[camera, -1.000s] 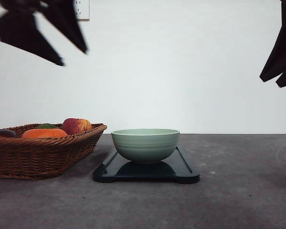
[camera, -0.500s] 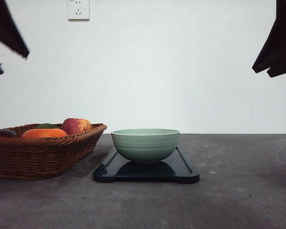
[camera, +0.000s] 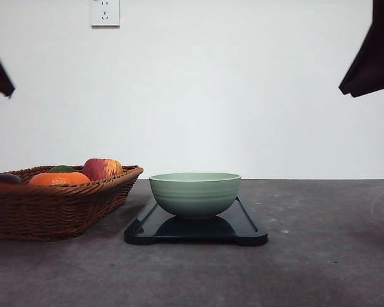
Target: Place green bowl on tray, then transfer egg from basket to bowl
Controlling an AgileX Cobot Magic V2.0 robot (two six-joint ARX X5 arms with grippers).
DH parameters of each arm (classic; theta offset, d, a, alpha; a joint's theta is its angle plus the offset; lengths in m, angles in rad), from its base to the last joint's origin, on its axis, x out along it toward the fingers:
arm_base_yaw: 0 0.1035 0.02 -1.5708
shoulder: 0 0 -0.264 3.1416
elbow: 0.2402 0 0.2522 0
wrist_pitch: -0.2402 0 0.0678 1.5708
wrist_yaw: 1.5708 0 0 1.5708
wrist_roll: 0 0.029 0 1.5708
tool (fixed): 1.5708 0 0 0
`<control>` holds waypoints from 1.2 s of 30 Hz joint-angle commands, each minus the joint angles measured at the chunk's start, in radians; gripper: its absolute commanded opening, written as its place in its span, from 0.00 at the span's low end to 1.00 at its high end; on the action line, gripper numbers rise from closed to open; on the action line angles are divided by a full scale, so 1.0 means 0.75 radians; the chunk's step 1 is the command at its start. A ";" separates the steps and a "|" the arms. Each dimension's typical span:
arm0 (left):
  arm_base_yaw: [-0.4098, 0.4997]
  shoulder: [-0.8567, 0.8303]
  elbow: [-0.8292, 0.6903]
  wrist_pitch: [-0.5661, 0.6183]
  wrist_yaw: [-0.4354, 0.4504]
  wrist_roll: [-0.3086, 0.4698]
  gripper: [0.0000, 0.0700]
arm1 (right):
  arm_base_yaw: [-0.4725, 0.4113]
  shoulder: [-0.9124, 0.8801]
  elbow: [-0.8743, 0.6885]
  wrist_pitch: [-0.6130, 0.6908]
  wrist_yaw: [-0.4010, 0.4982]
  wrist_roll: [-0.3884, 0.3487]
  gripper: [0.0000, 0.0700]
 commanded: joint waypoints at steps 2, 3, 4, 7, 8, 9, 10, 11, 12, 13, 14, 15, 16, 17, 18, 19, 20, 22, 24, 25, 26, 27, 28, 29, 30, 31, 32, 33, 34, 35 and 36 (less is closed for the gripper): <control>-0.004 0.000 0.008 0.010 0.002 -0.001 0.00 | 0.008 0.003 0.006 0.005 -0.004 -0.008 0.02; -0.004 -0.001 0.008 0.014 0.001 -0.001 0.00 | 0.008 0.003 0.006 0.012 0.000 -0.009 0.02; -0.004 -0.002 0.008 0.018 0.001 0.000 0.00 | 0.008 0.003 0.006 0.019 0.002 -0.009 0.02; -0.004 -0.002 0.008 0.021 0.001 0.000 0.00 | 0.008 0.003 0.006 0.038 0.002 -0.010 0.02; -0.004 -0.002 0.008 0.021 0.001 0.000 0.00 | 0.008 0.003 0.006 0.040 0.002 -0.010 0.02; -0.004 -0.002 0.008 0.021 0.001 0.000 0.00 | 0.008 0.003 0.006 0.039 0.002 -0.010 0.02; -0.004 -0.002 0.008 0.021 0.001 0.000 0.00 | 0.008 0.003 0.006 0.039 0.001 -0.010 0.02; -0.004 -0.002 0.008 0.021 0.001 0.000 0.00 | 0.008 0.003 0.006 0.039 0.001 -0.010 0.02; -0.004 -0.002 0.008 0.021 0.001 0.000 0.00 | 0.008 0.003 0.006 0.039 0.001 -0.010 0.02; -0.004 -0.002 0.008 0.021 0.001 -0.001 0.00 | 0.008 0.003 0.006 0.039 0.001 -0.010 0.02; -0.004 -0.002 0.008 0.021 0.001 -0.001 0.00 | 0.008 0.003 0.006 0.039 0.002 -0.010 0.02; -0.005 -0.005 0.008 0.020 0.001 -0.001 0.00 | 0.008 0.003 0.006 0.040 0.002 -0.010 0.02; -0.002 -0.012 0.008 0.020 -0.004 0.019 0.00 | 0.008 0.003 0.006 0.040 0.001 -0.010 0.02; 0.006 -0.026 0.008 0.021 -0.015 0.066 0.00 | 0.008 0.003 0.006 0.039 0.001 -0.010 0.02; 0.028 -0.042 0.001 0.026 -0.017 0.121 0.00 | 0.008 0.003 0.006 0.039 0.001 -0.010 0.02; 0.058 -0.062 -0.010 0.039 -0.018 0.166 0.00 | 0.008 0.003 0.006 0.039 0.001 -0.010 0.02; 0.094 -0.087 -0.026 0.059 -0.018 0.199 0.00 | 0.008 0.003 0.006 0.039 0.001 -0.010 0.02; 0.183 -0.149 -0.080 0.137 -0.017 0.211 0.00 | 0.008 0.003 0.006 0.039 0.001 -0.010 0.02; 0.271 -0.227 -0.150 0.209 -0.017 0.218 0.00 | 0.008 0.003 0.006 0.039 0.002 -0.010 0.02; 0.314 -0.273 -0.193 0.242 -0.017 0.229 0.00 | 0.008 0.003 0.006 0.039 0.002 -0.010 0.02; 0.352 -0.318 -0.236 0.273 -0.017 0.244 0.00 | 0.008 0.003 0.006 0.039 0.001 -0.010 0.02; 0.390 -0.369 -0.287 0.309 -0.017 0.266 0.00 | 0.008 0.003 0.006 0.039 0.001 -0.010 0.02; 0.423 -0.419 -0.338 0.345 -0.017 0.287 0.00 | 0.008 0.003 0.006 0.039 0.001 -0.010 0.02; 0.452 -0.466 -0.388 0.379 -0.017 0.305 0.00 | 0.008 0.003 0.006 0.039 0.001 -0.010 0.02; 0.475 -0.516 -0.441 0.416 -0.017 0.316 0.00 | 0.008 0.003 0.006 0.039 0.001 -0.010 0.02; 0.496 -0.565 -0.491 0.445 -0.017 0.322 0.00 | 0.008 0.003 0.006 0.039 0.001 -0.010 0.02; 0.513 -0.611 -0.538 0.468 -0.017 0.325 0.00 | 0.008 0.003 0.006 0.039 0.001 -0.010 0.02; 0.526 -0.654 -0.580 0.483 -0.017 0.325 0.00 | 0.008 0.003 0.006 0.039 0.001 -0.010 0.02; 0.539 -0.693 -0.617 0.493 -0.017 0.325 0.00 | 0.008 0.003 0.006 0.039 0.001 -0.010 0.02; 0.550 -0.726 -0.648 0.495 -0.017 0.326 0.00 | 0.008 0.003 0.006 0.039 0.001 -0.010 0.02; 0.563 -0.759 -0.679 0.500 -0.017 0.325 0.00 | 0.008 0.003 0.006 0.039 0.001 -0.010 0.02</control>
